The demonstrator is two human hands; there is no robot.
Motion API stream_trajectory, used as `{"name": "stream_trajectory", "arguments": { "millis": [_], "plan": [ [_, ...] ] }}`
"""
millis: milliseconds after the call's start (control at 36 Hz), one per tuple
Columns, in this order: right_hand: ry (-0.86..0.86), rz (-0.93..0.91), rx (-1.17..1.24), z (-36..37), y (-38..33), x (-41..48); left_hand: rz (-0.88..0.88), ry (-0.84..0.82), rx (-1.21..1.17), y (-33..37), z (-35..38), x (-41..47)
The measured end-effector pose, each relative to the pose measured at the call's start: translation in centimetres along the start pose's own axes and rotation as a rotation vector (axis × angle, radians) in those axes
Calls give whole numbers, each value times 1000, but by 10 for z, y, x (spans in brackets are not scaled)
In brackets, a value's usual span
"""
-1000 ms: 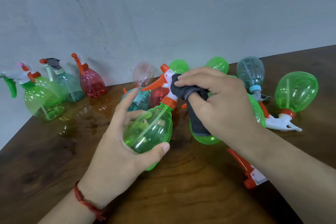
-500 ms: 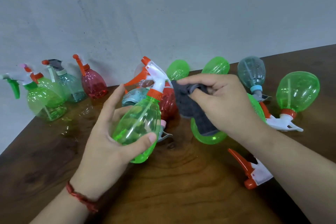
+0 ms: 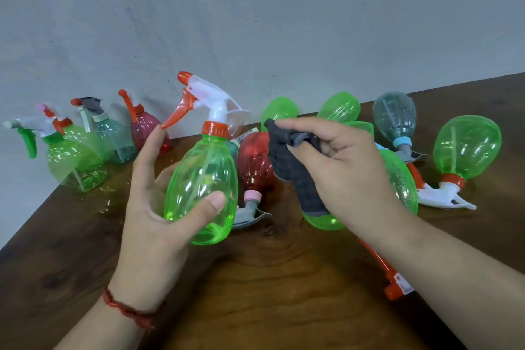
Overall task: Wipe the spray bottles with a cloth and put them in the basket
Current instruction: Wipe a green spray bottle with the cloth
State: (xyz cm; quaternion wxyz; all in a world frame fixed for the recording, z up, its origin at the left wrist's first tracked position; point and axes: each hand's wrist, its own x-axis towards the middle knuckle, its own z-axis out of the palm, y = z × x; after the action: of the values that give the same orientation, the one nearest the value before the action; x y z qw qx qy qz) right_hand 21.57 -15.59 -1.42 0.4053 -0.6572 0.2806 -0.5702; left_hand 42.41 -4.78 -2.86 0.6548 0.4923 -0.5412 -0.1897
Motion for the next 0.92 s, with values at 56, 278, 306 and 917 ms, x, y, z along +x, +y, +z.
{"name": "stream_trajectory", "arguments": {
  "millis": [56, 278, 306, 917],
  "plan": [
    [-15, 85, 105, 7, 0, -3, -2, 18, -48, 0, 2, -1],
    [-170, 385, 474, 33, 1, -30, -97, 0, -209, -3, 9, -6],
    [-164, 390, 484, 34, 1, -31, -87, -7, -140, -4, 8, -6],
    [-62, 261, 250, 30, -4, -30, -196, 47, -200, -7, 5, -2]
  ]
}}
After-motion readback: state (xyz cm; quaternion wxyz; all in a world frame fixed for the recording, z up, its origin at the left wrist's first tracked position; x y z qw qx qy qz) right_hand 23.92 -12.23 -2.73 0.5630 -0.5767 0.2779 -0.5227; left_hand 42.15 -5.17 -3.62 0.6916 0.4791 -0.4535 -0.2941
